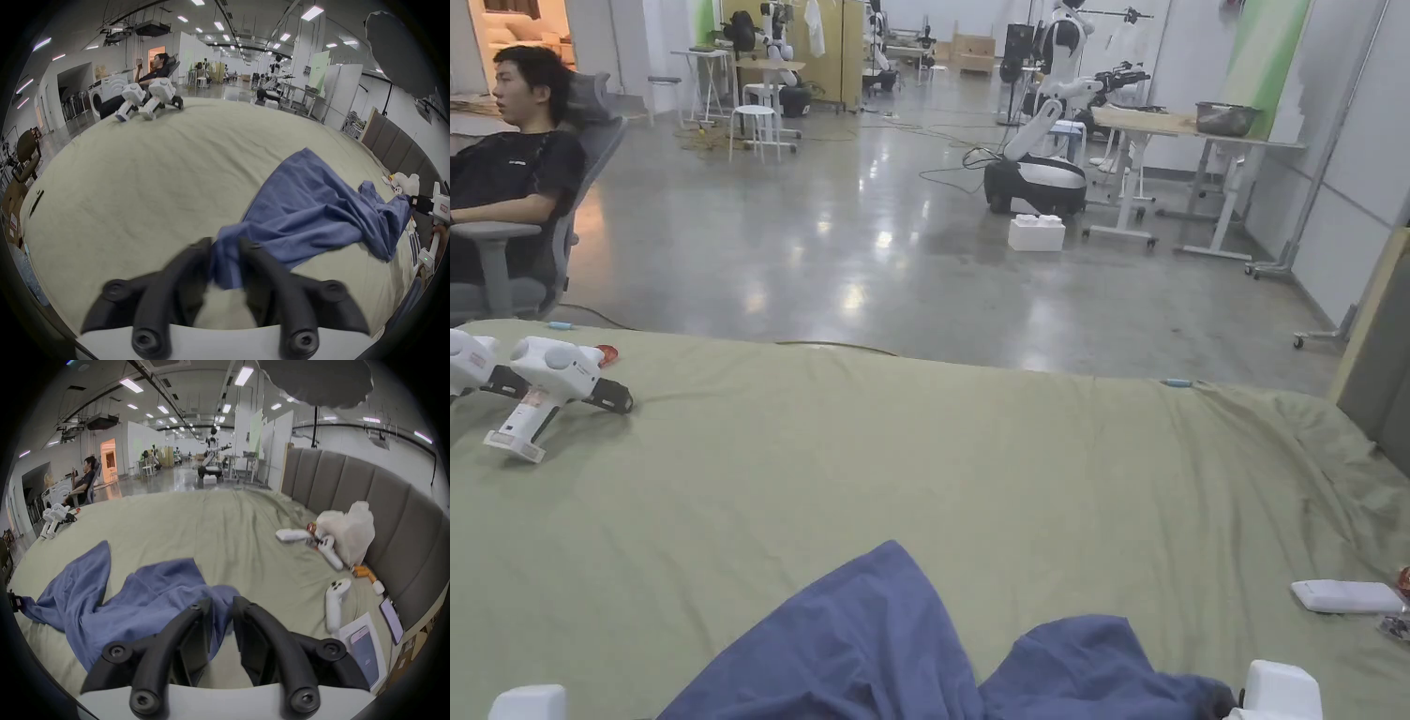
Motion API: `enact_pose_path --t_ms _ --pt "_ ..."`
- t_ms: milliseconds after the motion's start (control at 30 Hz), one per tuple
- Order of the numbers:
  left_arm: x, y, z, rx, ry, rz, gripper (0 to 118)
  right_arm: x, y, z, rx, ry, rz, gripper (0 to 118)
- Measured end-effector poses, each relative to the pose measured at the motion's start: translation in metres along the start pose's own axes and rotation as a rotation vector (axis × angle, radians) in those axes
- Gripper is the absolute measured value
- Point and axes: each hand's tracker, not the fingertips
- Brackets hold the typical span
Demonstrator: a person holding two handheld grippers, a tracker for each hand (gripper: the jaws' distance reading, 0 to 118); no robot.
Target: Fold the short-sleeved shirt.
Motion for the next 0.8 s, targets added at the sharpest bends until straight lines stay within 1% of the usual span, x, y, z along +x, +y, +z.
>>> enact_pose_path --t_ms 67,100,167,267,367,433,467,500,533,567,600,633,667,733,800 --pt "0.008 0.014 0.011 0.071 0.002 -0.026 59 -0.006 0.012 0.018 0.084 0.012 0.001 38" --pt "0.013 0.020 0.017 0.102 -0.006 -0.036 65 -0.008 0.018 0.025 0.117 0.026 -0.005 47" --pt "0.030 0.035 0.034 0.178 -0.022 -0.059 65 -0.017 0.031 0.044 0.193 0.059 -0.009 54" --pt "0.060 0.057 0.057 0.279 -0.055 -0.094 65 -0.037 0.051 0.078 0.332 0.072 0.019 54" --pt "0.089 0.070 0.078 0.385 -0.092 -0.140 62 -0.057 0.063 0.104 0.430 0.104 0.039 54" --pt "0.113 0.074 0.093 0.459 -0.087 -0.162 54 -0.070 0.067 0.120 0.470 0.125 0.031 54" --pt "0.123 0.074 0.099 0.490 -0.093 -0.169 47 -0.076 0.068 0.126 0.492 0.127 0.028 52" --pt "0.130 0.074 0.104 0.516 -0.099 -0.170 37 -0.081 0.068 0.130 0.501 0.128 0.025 47" --pt "0.140 0.073 0.109 0.546 -0.115 -0.173 28 -0.087 0.068 0.135 0.512 0.131 0.023 39" --pt "0.148 0.070 0.113 0.566 -0.119 -0.182 19 -0.092 0.066 0.139 0.525 0.136 0.021 28" --pt "0.155 0.068 0.116 0.577 -0.114 -0.191 11 -0.095 0.064 0.139 0.534 0.132 0.019 10" --pt "0.163 0.065 0.117 0.582 -0.101 -0.203 6 -0.099 0.063 0.141 0.542 0.122 0.020 7" --pt "0.169 0.062 0.119 0.585 -0.092 -0.212 2 -0.102 0.061 0.142 0.544 0.118 0.018 7" --pt "0.176 0.057 0.120 0.588 -0.088 -0.223 1 -0.103 0.057 0.141 0.547 0.128 -0.001 5" --pt "0.179 0.052 0.117 0.575 -0.083 -0.232 0 -0.105 0.054 0.139 0.538 0.123 -0.012 2"
